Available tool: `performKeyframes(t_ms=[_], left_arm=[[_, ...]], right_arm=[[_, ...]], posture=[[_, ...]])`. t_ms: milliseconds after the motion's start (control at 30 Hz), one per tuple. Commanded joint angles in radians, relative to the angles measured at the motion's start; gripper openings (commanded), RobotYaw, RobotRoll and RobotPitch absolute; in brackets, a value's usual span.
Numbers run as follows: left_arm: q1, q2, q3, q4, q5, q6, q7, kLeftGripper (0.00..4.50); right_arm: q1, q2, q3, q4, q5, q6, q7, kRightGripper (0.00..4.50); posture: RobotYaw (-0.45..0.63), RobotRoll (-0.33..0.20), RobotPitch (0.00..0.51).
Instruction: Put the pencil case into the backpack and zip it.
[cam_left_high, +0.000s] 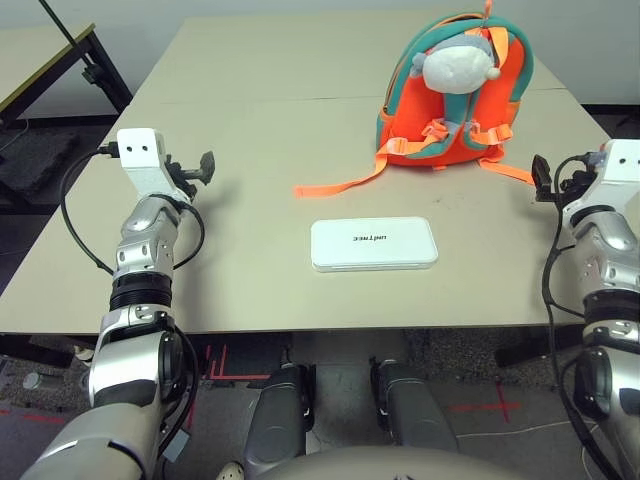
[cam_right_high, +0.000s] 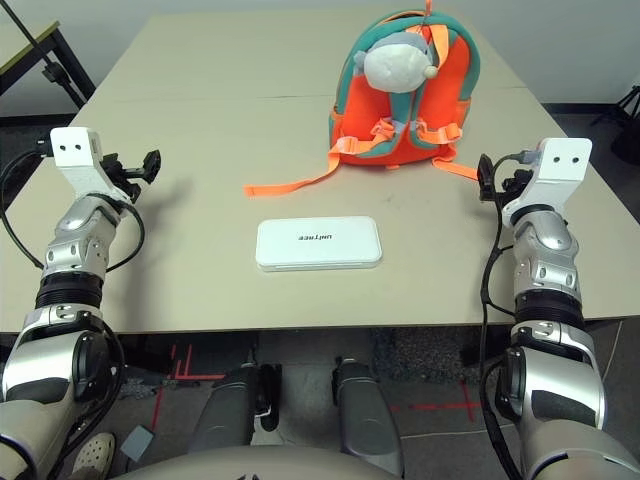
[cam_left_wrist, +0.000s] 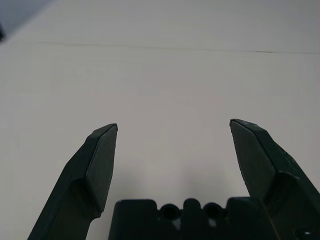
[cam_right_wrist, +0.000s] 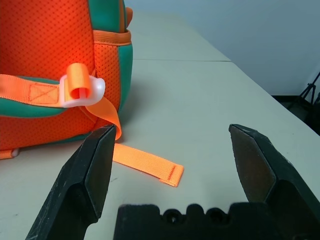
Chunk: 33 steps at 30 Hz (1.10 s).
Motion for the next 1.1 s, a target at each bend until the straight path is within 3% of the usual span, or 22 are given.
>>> performKeyframes(t_ms=[33,267,467,867,1100], left_arm=[[0.006,-0.011,0.013,-0.134,-0.154,0.313,-0.061,4.5],[0.01,0.001,0.015,-0.269,-0.381,0.842,-0.117,4.5],[-0.015,-0.024,0.079,-0.229,-0.449,1.043,-0.092,4.5],[-0.045,-0.079,0.117,-0.106,-0.456,1.213,-0.11,4.5],[-0.053,-0.088,0.103,-0.011,-0.418,1.186,-0.107,4.5]], right_arm=[[0.014,-0.012,0.012,-0.01,-0.013,-0.006,0.008,4.46],[0.023,-0.017,0.022,-0.023,-0.029,-0.005,0.024,4.46],[0.074,-0.026,0.061,-0.117,-0.048,0.023,0.059,4.46],[0.217,-0.107,0.197,-0.424,-0.09,0.185,0.249,4.46],[0.262,-0.128,0.238,-0.507,-0.116,0.235,0.294,4.46]], posture=[[-0.1,0.0,0.11],[-0.12,0.0,0.102],[-0.14,0.0,0.096],[-0.19,0.0,0.088],[-0.2,0.0,0.093]])
